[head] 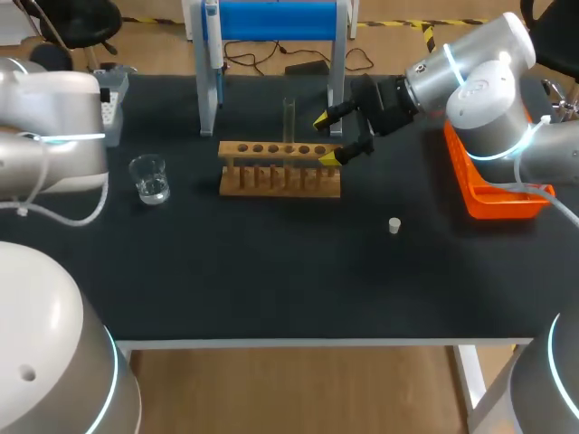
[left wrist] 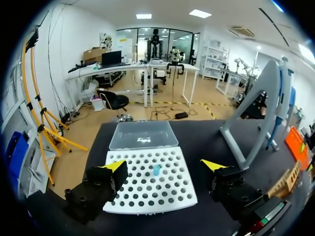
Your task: Invert the test tube, pick up the pipette, mount the tip to pipette, aspirate from beaker and dispense into the tube, eject the tip, return the pipette, and cap with the stopper.
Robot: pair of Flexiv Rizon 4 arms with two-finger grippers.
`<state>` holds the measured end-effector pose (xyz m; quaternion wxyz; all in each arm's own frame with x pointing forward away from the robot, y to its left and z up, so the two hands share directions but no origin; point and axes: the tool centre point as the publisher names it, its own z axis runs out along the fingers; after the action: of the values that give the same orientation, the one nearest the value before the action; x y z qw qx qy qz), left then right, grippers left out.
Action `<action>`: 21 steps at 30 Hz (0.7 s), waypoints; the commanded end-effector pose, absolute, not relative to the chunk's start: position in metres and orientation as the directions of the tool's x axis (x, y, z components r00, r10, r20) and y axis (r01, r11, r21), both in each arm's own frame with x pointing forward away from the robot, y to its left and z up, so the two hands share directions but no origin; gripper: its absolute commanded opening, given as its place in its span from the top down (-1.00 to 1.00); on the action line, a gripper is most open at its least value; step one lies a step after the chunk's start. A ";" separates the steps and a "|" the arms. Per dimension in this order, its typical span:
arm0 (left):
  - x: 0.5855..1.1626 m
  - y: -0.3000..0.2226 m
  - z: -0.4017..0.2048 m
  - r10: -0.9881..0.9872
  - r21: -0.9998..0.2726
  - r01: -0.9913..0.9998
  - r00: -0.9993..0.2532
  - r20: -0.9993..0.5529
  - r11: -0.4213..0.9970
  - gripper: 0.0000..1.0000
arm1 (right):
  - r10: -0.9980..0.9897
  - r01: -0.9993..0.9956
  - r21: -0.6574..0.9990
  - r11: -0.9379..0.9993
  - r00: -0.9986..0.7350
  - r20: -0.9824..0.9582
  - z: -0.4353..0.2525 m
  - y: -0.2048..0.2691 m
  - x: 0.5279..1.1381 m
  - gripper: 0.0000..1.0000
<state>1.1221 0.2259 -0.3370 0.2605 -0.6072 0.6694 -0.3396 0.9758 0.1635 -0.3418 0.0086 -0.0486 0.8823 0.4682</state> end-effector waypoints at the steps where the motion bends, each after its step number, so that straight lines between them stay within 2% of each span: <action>1: 1.127 0.224 -0.343 -0.991 -0.770 -0.637 -0.122 0.058 0.033 -0.84 | -0.078 -0.093 0.824 0.559 -0.995 -0.060 -0.341 0.163 0.975 -1.00; 2: 1.127 0.224 -0.343 -0.991 -0.769 -0.638 -0.120 0.057 0.033 -0.83 | -0.078 -0.093 0.824 0.559 -0.995 -0.060 -0.341 0.163 0.975 -1.00; 4: 1.127 0.224 -0.344 -0.991 -0.769 -0.638 -0.117 0.058 0.031 -0.47 | -0.078 -0.093 0.824 0.559 -0.995 -0.060 -0.341 0.163 0.975 -1.00; 5: 1.128 0.224 -0.344 -0.992 -0.769 -0.638 -0.115 0.058 0.030 -0.42 | -0.078 -0.093 0.824 0.559 -0.995 -0.060 -0.341 0.163 0.975 -1.00; 13: 1.129 0.226 -0.347 -0.992 -0.765 -0.643 -0.110 0.059 0.025 -0.37 | -0.078 -0.093 0.824 0.559 -0.995 -0.060 -0.341 0.163 0.975 -1.00; 21: 1.131 0.228 -0.351 -0.993 -0.761 -0.649 -0.103 0.059 0.022 -0.19 | -0.078 -0.093 0.824 0.559 -0.995 -0.060 -0.341 0.163 0.975 -1.00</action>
<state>1.1273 0.2281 -0.3471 0.2592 -0.6164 0.6661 -0.3303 0.9758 0.1635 -0.3418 0.0086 -0.0486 0.8823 0.4682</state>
